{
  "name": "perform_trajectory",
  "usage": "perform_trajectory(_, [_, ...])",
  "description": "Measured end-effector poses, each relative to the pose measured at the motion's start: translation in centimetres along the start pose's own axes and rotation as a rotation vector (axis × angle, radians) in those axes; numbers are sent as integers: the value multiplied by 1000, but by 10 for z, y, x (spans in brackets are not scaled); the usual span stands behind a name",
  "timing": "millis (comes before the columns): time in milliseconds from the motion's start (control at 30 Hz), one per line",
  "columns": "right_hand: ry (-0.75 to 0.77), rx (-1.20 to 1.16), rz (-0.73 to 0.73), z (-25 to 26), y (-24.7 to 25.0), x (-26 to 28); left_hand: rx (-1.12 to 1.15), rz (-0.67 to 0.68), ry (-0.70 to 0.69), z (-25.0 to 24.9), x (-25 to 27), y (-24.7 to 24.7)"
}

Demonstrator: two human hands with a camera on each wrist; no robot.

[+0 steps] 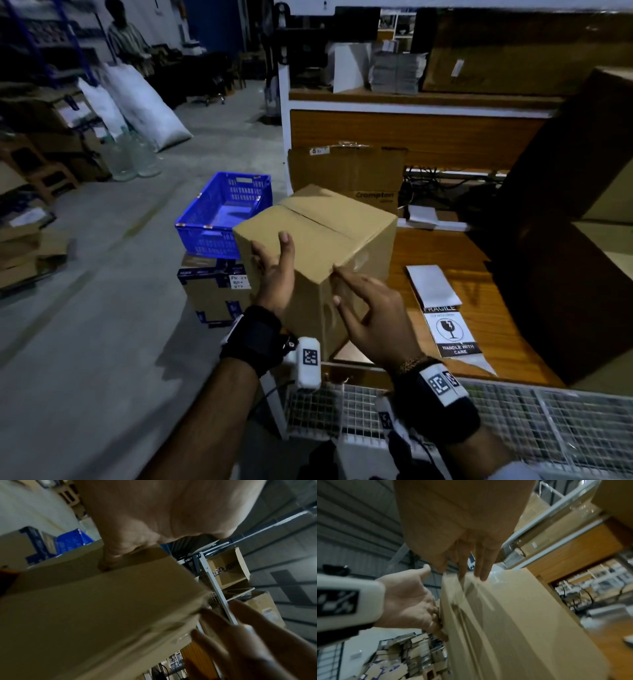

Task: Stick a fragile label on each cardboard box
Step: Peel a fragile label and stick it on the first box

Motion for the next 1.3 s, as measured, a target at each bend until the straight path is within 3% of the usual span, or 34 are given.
perform_trajectory(100, [-108, -48, 30, -13, -11, 5, -85, 23, 31, 4, 7, -5])
perform_trajectory(200, [-263, -65, -62, -36, -1, 2, -96, 47, 58, 12, 12, -6])
perform_trajectory(333, [-343, 52, -124, -72, 14, -21, -53, 16, 68, 23, 8, -7])
perform_trajectory(433, [-420, 109, -54, -93, 20, -42, 23, 34, 53, 24, 1, -4])
perform_trajectory(533, [-519, 112, 107, -105, 20, -53, 64, 101, 40, 27, -9, 9])
perform_trajectory(633, [-502, 43, 193, -108, 15, -52, 110, 102, 39, 28, -11, 17])
perform_trajectory(800, [-443, -33, 139, -104, 15, -43, -19, 53, -6, 26, 10, 9])
perform_trajectory(1100, [-318, 13, -203, -67, 57, -66, -91, -84, -211, -4, 13, 11])
perform_trajectory(1300, [-362, 31, -73, -53, 66, -65, -201, -93, -277, -6, 5, 13])
Point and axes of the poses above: each hand's wrist, its own x-axis away from the middle knuckle, its own y-axis out of the back of the hand, z = x × y, the point moved 2 cm from there along -x, towards the middle knuckle, and after that the axes turned 6 degrees about x, right-handed, at the moved point
